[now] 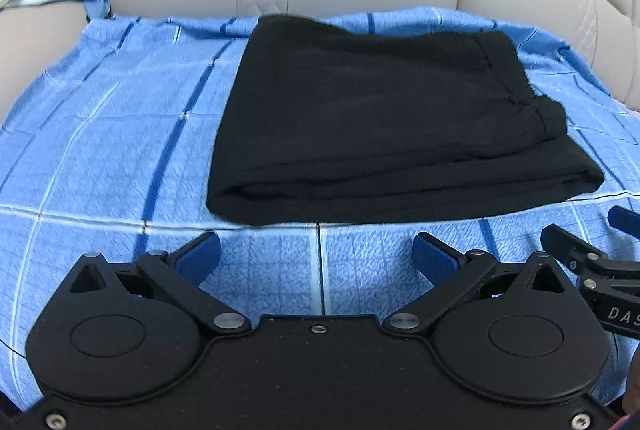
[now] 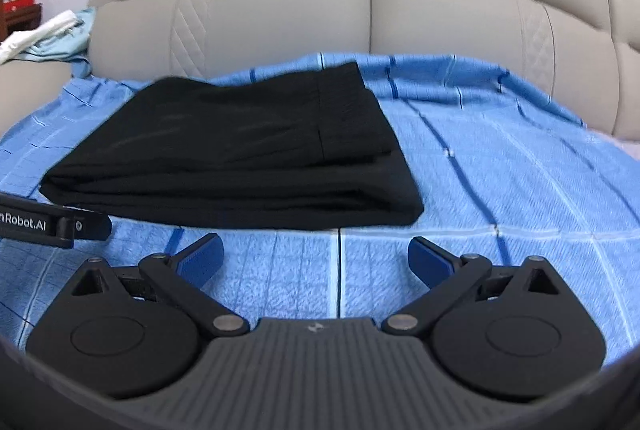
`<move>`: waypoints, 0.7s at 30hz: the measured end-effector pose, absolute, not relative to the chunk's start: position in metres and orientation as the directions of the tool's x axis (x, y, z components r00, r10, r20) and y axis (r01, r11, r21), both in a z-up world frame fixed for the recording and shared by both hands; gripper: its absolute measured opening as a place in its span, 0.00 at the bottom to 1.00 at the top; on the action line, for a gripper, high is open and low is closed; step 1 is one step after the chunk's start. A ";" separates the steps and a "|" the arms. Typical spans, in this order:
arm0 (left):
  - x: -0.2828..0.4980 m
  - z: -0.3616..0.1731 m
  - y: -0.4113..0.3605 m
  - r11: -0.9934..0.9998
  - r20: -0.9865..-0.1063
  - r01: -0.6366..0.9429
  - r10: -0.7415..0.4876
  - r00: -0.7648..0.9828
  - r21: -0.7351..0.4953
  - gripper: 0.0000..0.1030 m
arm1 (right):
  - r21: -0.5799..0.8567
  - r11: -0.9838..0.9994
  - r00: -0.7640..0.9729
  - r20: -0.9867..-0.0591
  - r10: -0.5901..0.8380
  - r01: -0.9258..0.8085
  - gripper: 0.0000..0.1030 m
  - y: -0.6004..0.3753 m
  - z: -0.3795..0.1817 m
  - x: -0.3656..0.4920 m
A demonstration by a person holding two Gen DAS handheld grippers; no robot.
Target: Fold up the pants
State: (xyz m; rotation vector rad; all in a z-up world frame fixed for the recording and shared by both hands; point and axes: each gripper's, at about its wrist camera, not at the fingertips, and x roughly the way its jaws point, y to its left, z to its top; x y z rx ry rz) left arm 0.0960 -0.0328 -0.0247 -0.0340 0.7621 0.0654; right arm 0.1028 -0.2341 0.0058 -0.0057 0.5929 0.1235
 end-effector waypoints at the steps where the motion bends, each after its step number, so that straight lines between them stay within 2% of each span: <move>1: 0.096 -0.026 -0.035 0.997 -0.681 -0.071 0.060 0.730 0.012 0.99 | 0.030 0.993 0.817 -0.566 0.112 -0.116 1.00 -0.233 0.003 0.104; 5: 0.095 -0.029 -0.041 0.998 -0.672 -0.052 0.058 0.738 0.029 1.00 | -0.017 0.994 0.830 -0.552 0.080 -0.107 1.00 -0.227 -0.004 0.104; 21: 0.096 -0.032 -0.035 0.998 -0.664 -0.058 0.053 0.746 0.015 1.00 | -0.003 0.995 0.839 -0.539 0.079 -0.096 1.00 -0.227 -0.007 0.103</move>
